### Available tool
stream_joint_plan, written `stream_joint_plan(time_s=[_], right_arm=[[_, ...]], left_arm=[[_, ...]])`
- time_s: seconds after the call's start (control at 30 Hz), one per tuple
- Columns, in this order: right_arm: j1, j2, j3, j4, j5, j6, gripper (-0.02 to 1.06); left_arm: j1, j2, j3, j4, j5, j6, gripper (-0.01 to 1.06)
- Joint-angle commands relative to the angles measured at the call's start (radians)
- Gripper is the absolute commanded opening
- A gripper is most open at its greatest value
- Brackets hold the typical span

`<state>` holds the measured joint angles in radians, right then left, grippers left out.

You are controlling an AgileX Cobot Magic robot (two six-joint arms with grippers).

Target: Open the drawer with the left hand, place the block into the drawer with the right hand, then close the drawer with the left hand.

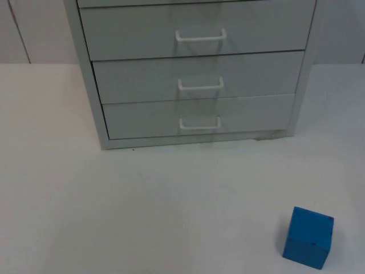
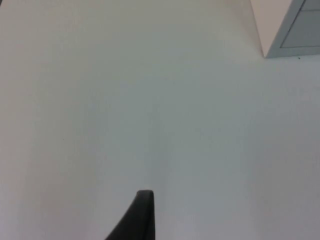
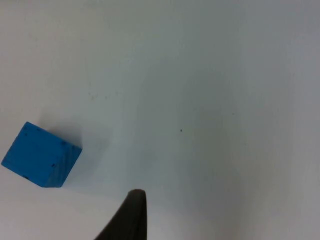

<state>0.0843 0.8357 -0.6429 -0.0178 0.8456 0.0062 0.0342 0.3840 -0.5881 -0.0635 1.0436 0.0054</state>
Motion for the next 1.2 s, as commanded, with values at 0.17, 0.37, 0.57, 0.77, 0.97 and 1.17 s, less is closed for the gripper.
stream_joint_plan(time_s=[0.17,0.37,0.57,0.77,0.97,1.17], right_arm=[[-0.006,-0.002,-0.008,0.003,0.003,0.004,1.05],[-0.006,-0.002,-0.008,0.003,0.003,0.004,1.05],[-0.006,-0.002,-0.008,0.003,0.002,0.008,1.05],[-0.006,-0.002,-0.008,0.003,0.002,0.008,1.05],[-0.006,-0.002,-0.008,0.003,-0.01,0.008,1.05],[-0.006,-0.002,-0.008,0.003,-0.016,0.008,1.05]], left_arm=[[-0.003,0.059,-0.005,-0.189,0.02,0.149,1.01],[-0.003,0.208,-0.005,-0.3,0.014,0.256,0.87],[-0.003,0.338,-0.005,-0.405,-0.002,0.342,0.87],[-0.02,0.429,-0.005,-0.461,-0.037,0.374,0.87],[-0.096,0.509,-0.005,-0.481,-0.123,0.374,0.87],[-0.27,0.634,-0.005,-0.45,-0.227,0.345,0.87]])
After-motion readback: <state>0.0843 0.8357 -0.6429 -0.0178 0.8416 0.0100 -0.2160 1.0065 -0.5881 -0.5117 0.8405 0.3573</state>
